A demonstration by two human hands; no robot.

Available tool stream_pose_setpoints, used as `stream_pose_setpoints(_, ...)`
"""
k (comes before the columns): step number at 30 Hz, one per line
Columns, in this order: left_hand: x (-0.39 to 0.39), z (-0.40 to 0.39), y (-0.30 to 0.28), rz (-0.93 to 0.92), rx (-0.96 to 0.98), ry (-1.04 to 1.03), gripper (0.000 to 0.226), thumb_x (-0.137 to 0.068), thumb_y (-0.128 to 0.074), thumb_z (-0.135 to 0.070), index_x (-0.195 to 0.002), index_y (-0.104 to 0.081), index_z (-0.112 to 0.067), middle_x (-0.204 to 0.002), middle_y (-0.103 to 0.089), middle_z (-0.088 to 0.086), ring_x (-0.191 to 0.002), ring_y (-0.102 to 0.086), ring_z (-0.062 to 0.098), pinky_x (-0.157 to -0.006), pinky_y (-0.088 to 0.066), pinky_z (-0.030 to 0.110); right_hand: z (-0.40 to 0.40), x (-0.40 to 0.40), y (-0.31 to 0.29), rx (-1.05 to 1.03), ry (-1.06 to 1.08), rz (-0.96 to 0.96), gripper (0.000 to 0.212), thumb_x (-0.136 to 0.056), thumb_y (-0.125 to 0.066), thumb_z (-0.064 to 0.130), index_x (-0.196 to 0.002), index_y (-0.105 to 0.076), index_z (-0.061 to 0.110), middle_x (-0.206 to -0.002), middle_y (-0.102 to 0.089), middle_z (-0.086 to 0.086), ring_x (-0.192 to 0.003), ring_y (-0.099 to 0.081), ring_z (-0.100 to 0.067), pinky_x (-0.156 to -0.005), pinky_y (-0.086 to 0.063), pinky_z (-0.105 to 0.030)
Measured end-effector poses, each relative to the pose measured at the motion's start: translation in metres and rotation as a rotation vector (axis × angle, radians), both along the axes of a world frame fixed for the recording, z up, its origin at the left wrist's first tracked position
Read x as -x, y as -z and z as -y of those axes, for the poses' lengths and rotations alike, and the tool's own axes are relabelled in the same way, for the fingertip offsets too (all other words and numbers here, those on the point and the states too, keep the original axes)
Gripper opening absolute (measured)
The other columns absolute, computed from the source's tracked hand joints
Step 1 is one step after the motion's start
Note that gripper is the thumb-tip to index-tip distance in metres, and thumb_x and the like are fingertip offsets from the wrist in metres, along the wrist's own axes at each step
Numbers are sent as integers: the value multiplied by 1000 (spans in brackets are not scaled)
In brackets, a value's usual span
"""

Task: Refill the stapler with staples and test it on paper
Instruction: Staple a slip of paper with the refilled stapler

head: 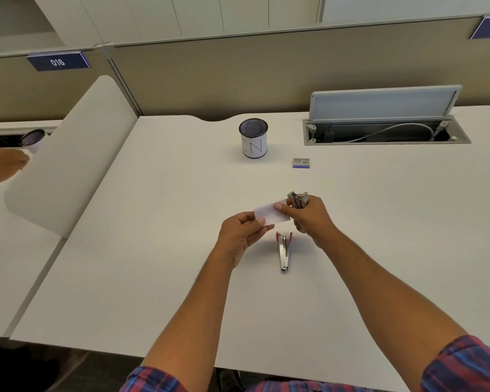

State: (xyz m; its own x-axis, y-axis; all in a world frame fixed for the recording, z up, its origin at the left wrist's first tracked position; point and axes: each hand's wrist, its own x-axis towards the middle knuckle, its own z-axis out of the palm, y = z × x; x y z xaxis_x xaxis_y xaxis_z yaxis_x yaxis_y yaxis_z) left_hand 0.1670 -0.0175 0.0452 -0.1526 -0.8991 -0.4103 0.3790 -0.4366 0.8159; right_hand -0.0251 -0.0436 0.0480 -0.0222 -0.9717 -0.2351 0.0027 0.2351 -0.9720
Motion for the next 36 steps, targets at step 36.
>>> stream_pose_setpoints(36,2,7,-11,282,108,-57,6,-87,-75,-3,-83,-73,2,-85,-73,27,-69,-73,24,-69,-60,25,-4,-3,-1,30,-123,27,24,-85,-81,17,-68,-65,16,-53,-40,-2,-47,-32,-16,-43,-28,-22)
